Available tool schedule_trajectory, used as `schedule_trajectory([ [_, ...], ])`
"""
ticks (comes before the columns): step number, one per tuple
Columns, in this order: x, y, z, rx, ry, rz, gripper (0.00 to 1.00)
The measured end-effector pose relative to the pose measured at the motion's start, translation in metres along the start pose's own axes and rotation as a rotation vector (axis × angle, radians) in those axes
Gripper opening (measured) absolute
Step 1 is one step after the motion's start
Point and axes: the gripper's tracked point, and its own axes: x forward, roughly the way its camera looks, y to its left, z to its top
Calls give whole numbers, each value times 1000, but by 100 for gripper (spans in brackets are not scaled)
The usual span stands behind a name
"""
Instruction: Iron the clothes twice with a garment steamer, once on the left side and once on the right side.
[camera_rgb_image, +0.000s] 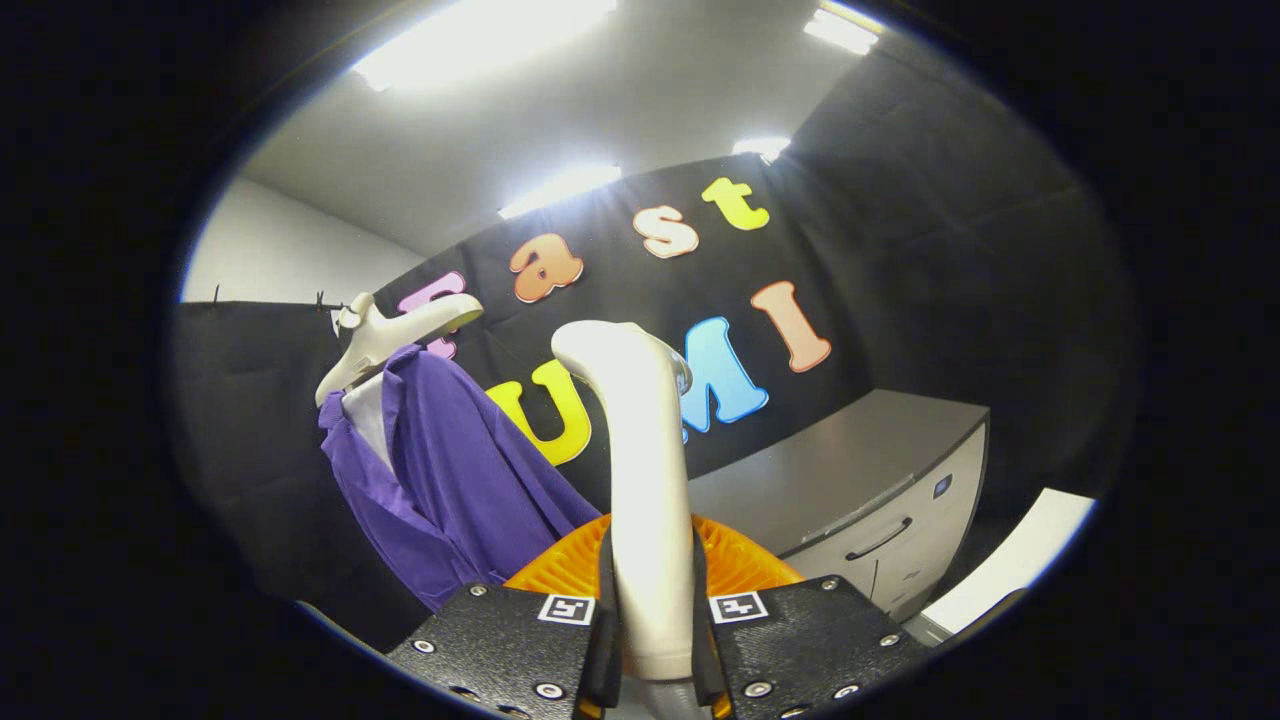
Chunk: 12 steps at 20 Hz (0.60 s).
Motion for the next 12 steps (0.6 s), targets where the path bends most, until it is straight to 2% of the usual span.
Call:
schedule_trajectory([
  [4,-10,39,15,-116,-67,0,27],
  [12,19,116,-3,-244,-96,31,27],
])
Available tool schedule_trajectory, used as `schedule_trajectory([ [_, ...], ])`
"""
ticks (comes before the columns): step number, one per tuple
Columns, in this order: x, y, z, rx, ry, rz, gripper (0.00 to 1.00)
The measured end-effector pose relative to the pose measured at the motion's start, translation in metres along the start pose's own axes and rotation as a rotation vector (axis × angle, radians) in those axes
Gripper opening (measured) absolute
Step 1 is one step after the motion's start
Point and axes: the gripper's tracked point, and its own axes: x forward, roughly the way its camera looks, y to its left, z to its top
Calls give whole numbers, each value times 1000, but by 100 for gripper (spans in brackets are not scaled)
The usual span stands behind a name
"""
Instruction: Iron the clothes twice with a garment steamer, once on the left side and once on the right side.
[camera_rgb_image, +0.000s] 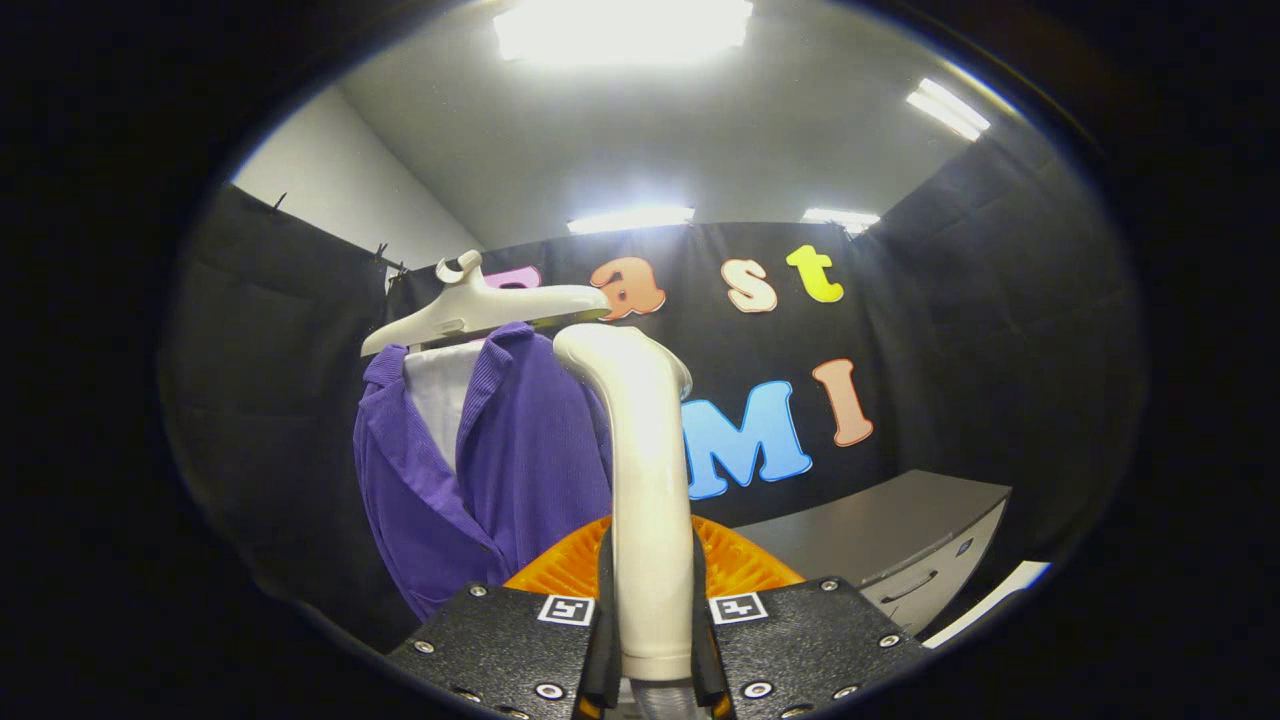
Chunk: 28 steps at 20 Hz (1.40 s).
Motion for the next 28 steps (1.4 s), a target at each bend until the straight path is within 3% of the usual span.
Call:
schedule_trajectory([
  [8,33,49,15,-87,-35,12,27],
  [10,39,61,4,-95,-5,34,27],
  [17,49,67,-35,-203,33,-19,27],
  [28,17,58,-106,-299,150,-1,27],
])
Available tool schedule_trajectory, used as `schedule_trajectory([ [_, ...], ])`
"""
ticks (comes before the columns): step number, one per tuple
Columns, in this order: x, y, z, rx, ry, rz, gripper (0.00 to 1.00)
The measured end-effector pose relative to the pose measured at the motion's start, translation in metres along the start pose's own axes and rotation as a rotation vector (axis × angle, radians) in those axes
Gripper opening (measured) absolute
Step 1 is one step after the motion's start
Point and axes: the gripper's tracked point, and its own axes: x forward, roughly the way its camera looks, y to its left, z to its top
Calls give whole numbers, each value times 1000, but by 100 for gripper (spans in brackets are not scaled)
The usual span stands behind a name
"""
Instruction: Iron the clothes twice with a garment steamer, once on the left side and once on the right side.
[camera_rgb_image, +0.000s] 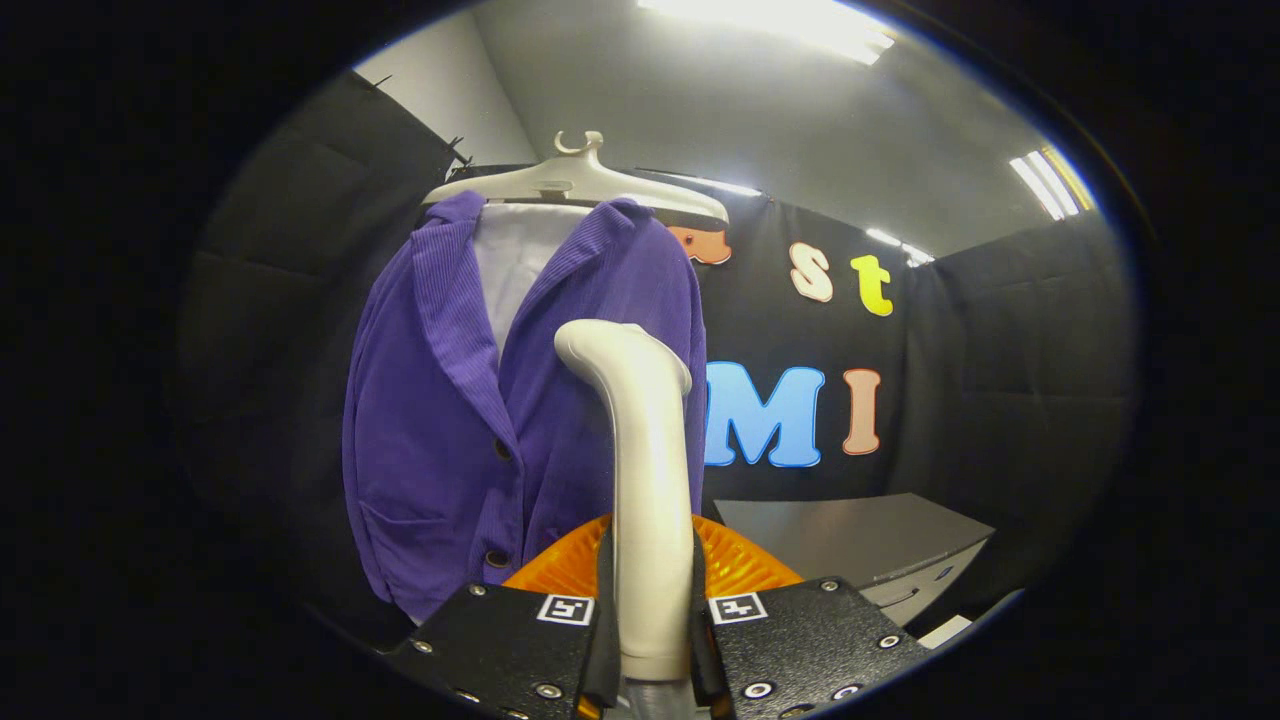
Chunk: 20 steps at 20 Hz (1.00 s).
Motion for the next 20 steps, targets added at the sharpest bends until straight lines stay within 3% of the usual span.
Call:
schedule_trajectory([
  [5,-12,-3,-51,-51,85,19,27],
  [20,-24,3,-148,-132,190,65,27],
])
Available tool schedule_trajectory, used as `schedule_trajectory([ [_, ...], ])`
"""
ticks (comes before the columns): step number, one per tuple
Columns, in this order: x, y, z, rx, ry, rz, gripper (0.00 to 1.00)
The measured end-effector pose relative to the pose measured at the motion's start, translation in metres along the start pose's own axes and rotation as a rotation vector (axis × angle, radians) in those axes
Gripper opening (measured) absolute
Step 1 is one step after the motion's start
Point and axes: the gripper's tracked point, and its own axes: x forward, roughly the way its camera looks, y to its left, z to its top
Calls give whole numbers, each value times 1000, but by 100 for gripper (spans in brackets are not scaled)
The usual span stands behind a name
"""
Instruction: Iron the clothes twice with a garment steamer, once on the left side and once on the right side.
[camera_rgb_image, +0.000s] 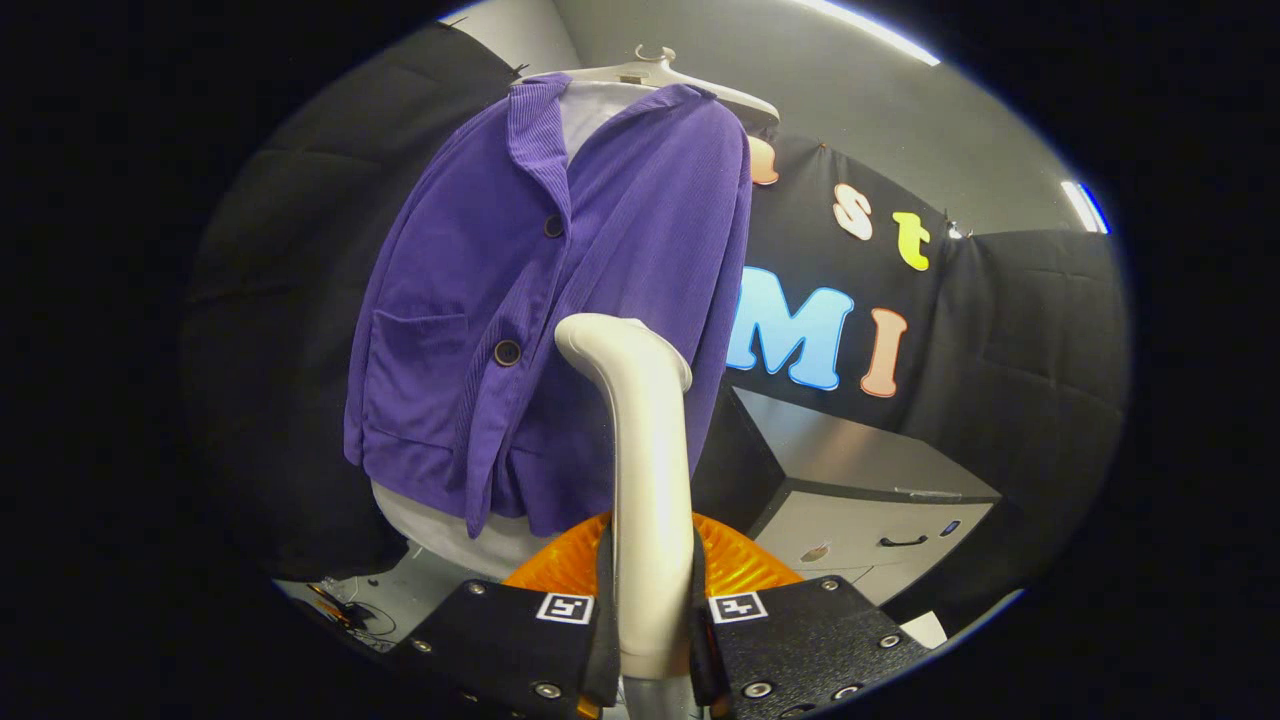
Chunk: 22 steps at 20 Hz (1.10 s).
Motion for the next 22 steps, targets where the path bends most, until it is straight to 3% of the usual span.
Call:
schedule_trajectory([
  [16,-2,18,-78,-17,104,49,28],
  [22,-43,47,-153,-65,306,212,27],
])
